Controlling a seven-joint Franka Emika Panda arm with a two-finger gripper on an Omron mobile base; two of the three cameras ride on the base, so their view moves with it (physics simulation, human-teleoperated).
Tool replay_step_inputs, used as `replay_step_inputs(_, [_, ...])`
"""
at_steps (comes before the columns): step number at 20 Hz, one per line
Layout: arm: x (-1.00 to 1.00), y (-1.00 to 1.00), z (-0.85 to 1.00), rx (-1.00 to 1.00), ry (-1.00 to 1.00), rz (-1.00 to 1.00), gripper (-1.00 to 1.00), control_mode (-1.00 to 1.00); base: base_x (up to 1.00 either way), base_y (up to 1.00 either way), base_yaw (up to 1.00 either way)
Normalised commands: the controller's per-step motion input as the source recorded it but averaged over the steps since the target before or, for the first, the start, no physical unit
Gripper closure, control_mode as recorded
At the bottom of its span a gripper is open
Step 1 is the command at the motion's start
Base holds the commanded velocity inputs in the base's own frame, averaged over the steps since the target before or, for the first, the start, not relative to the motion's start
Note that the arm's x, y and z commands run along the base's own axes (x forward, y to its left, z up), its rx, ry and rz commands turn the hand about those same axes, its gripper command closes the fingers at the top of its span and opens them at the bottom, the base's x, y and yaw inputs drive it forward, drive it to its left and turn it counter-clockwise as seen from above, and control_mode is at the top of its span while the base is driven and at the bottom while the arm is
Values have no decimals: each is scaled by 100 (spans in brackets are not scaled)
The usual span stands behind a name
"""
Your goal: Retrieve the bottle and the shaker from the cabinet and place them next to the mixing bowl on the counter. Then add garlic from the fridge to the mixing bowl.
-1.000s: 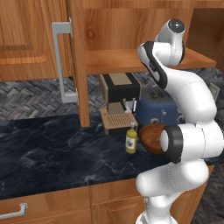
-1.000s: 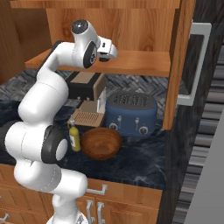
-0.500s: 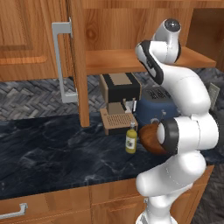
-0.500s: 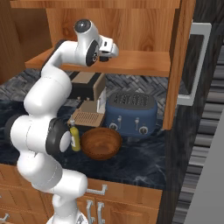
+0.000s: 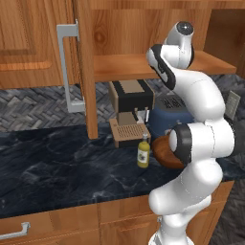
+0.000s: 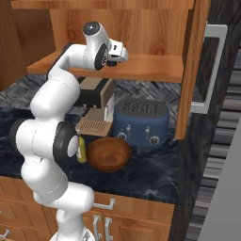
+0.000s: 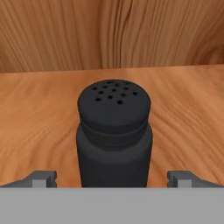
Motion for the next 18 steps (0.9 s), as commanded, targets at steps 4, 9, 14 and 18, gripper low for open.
replay_step_inputs(4, [17, 0, -6, 0, 0, 0, -100, -100, 0, 0, 0])
replay_step_inputs(9, [11, 0, 0, 0, 0, 0, -100, -100, 0, 0, 0])
replay_step_inputs(14, [0, 0, 0, 0, 0, 0, 100, -100, 0, 0, 0])
replay_step_inputs(18, [0, 0, 0, 0, 0, 0, 100, -100, 0, 0, 0])
